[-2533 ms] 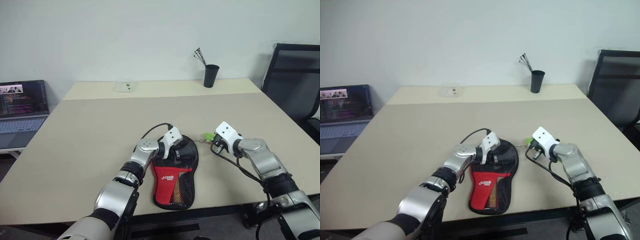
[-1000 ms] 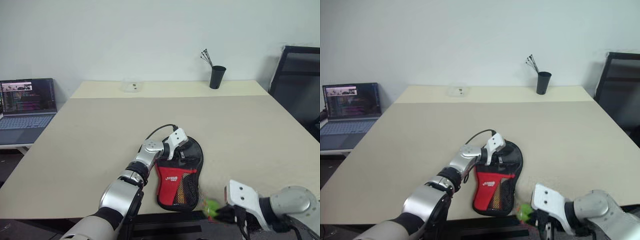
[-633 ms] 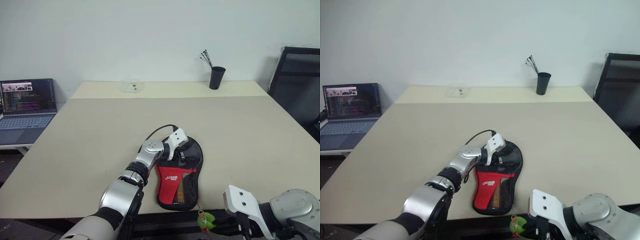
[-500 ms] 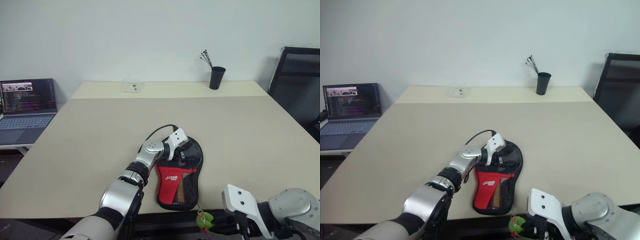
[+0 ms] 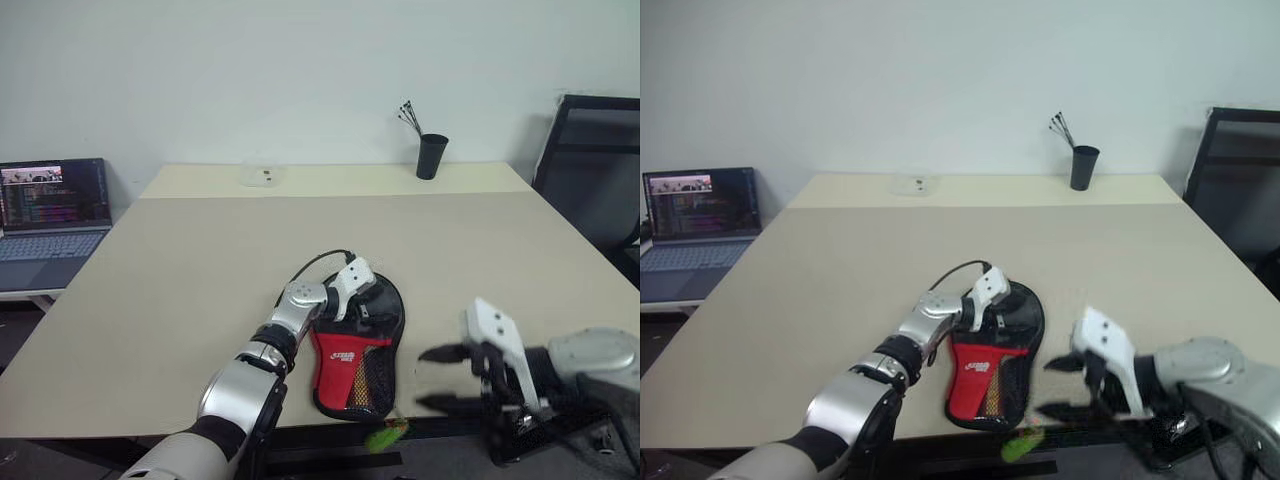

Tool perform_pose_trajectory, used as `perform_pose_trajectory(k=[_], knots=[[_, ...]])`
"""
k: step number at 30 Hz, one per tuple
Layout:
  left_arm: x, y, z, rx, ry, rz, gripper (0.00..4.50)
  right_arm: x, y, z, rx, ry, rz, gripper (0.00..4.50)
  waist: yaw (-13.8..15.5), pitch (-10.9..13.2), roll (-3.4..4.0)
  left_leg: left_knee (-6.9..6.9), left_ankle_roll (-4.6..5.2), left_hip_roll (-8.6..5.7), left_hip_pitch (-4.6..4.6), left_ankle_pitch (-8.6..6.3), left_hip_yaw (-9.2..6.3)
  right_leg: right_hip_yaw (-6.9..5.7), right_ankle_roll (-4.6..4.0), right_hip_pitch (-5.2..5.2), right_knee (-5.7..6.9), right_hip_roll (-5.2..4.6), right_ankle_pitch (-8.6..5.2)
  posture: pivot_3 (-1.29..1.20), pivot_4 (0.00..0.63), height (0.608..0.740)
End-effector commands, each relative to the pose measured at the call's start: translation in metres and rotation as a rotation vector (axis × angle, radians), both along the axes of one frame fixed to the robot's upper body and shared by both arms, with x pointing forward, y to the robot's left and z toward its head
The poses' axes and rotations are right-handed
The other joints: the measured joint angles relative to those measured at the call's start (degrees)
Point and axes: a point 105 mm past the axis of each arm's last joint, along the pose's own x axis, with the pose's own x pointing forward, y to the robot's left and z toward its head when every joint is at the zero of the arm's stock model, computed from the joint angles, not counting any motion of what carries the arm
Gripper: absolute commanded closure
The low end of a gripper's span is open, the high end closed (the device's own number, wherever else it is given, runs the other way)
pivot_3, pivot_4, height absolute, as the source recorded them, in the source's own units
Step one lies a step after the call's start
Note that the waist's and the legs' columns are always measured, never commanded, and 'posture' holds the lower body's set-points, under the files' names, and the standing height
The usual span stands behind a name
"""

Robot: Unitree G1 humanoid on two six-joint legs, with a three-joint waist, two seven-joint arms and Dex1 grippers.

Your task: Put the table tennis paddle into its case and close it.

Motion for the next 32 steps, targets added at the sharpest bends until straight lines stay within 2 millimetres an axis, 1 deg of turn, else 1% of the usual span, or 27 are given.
perform_pose_trajectory(k=[1,3,6,8,10,11,12,14,16,17,18,20,23,24,28,30,32], knots=[[-0.001,0.011,0.011,-0.026,-0.028,-0.043,0.45,0.033,-0.016,0.01,0.007,-0.126,-0.113,1.08,0.0,0.01,0.0,0.0,0.01,0.0,-0.01,-0.01,0.0,0.02,0.0,-0.01,-0.01,-0.01,0.0,0.0,0.15,0.74],[0.0,0.02,0.024,-0.053,-0.06,-0.051,0.45,0.046,-0.021,0.011,0.02,-0.169,-0.135,1.08,-0.07,0.02,0.01,-0.01,0.07,0.02,-0.09,-0.06,0.02,0.07,0.0,-0.11,-0.02,0.02,0.0,0.0,0.15,0.74],[0.001,0.05,0.047,-0.105,-0.086,-0.028,0.45,0.07,-0.022,0.016,0.073,-0.288,-0.157,1.08,-0.55,0.06,0.0,-0.04,0.06,0.0,-0.19,-0.11,0.15,0.27,0.0,-0.37,0.05,0.17,0.0,0.0,0.15,0.74],[-0.003,0.078,0.056,-0.121,-0.095,0.021,0.45,0.084,-0.023,0.014,0.1,-0.312,-0.159,1.08,-0.94,0.1,0.04,-0.04,0.06,0.0,-0.29,-0.11,0.16,0.32,0.0,-0.52,0.16,0.27,0.0,0.0,0.15,0.74],[-0.013,0.107,0.062,-0.134,-0.094,0.095,0.45,0.099,-0.021,0.011,0.14,-0.335,-0.166,1.08,-1.57,0.11,0.05,-0.05,0.06,0.07,-0.26,-0.11,0.16,0.32,-0.01,-0.52,0.2,0.32,-0.01,0.0,0.15,0.74],[-0.021,0.123,0.063,-0.139,-0.094,0.14,0.45,0.107,-0.02,0.009,0.16,-0.346,-0.177,1.08,-2.05,0.12,0.06,-0.07,0.05,0.11,-0.23,-0.11,0.17,0.33,-0.02,-0.52,0.21,0.32,-0.01,0.0,0.15,0.74],[-0.027,0.13,0.064,-0.138,-0.092,0.168,0.45,0.114,-0.021,0.007,0.172,-0.354,-0.183,1.08,-2.12,0.13,0.08,-0.09,0.05,0.14,-0.16,-0.11,0.22,0.4,-0.03,-0.52,0.24,0.34,-0.02,0.0,0.15,0.74],[-0.045,0.15,0.066,-0.167,-0.086,0.256,0.45,0.124,-0.018,0.0,0.192,-0.312,-0.16,1.08,-2.17,0.15,0.1,-0.08,0.04,0.21,-0.13,-0.11,0.2,0.39,-0.04,-0.5,0.29,0.3,-0.03,0.0,0.15,0.74],[-0.057,0.16,0.066,-0.183,-0.079,0.323,0.45,0.133,-0.017,-0.004,0.202,-0.295,-0.147,1.08,-1.81,0.18,0.14,-0.07,0.04,0.24,-0.12,-0.11,0.23,0.39,-0.05,-0.5,0.34,0.19,-0.03,0.0,0.15,0.74],[-0.062,0.164,0.065,-0.183,-0.079,0.356,0.45,0.137,-0.017,-0.005,0.21,-0.286,-0.141,1.08,-1.51,0.19,0.13,-0.06,0.04,0.22,-0.12,-0.11,0.24,0.39,-0.05,-0.5,0.33,0.16,-0.02,0.0,0.15,0.74],[-0.063,0.162,0.064,-0.183,-0.079,0.376,0.45,0.14,-0.022,-0.005,0.214,-0.278,-0.139,1.08,-1.21,0.2,0.13,0.01,0.04,0.19,-0.14,-0.1,0.2,0.35,-0.05,-0.46,0.35,0.12,-0.02,0.0,0.15,0.74],[-0.069,0.163,0.065,-0.183,-0.087,0.409,0.45,0.149,-0.022,-0.004,0.225,-0.286,-0.145,1.08,-0.6,0.2,0.13,0.11,0.04,0.13,-0.13,-0.1,0.18,0.32,-0.05,-0.41,0.35,0.06,-0.02,0.0,0.15,0.74],[-0.072,0.161,0.068,-0.182,-0.105,0.432,0.45,0.157,-0.033,0.0,0.224,-0.307,-0.164,1.08,-0.05,0.2,0.13,0.19,0.04,0.08,-0.14,-0.11,0.29,0.38,-0.02,-0.39,0.29,0.01,0.03,0.0,0.15,0.74],[-0.071,0.158,0.069,-0.182,-0.108,0.434,0.45,0.16,-0.037,0.001,0.226,-0.309,-0.172,1.08,0.04,0.2,0.13,0.18,0.04,0.08,-0.14,-0.11,0.3,0.39,-0.02,-0.39,0.28,0.0,0.04,0.0,0.15,0.74],[-0.062,0.162,0.069,-0.184,-0.114,0.445,0.45,0.161,-0.041,0.008,0.236,-0.343,-0.211,1.08,-0.01,0.2,0.14,0.13,0.04,0.11,-0.18,-0.11,0.3,0.41,-0.02,-0.45,0.3,0.05,0.05,0.0,0.15,0.74],[-0.059,0.157,0.068,-0.183,-0.109,0.436,0.45,0.163,-0.049,0.009,0.22,-0.353,-0.23,1.08,-0.02,0.2,0.14,0.1,0.04,0.14,-0.17,-0.11,0.28,0.4,-0.03,-0.46,0.31,0.09,0.04,0.0,0.15,0.74],[-0.052,0.155,0.071,-0.203,-0.117,0.442,0.45,0.168,-0.058,0.013,0.2,-0.366,-0.274,1.08,-0.02,0.2,0.14,0.09,0.04,0.14,-0.17,-0.11,0.28,0.4,-0.03,-0.46,0.31,0.1,0.04,0.0,0.15,0.74]])
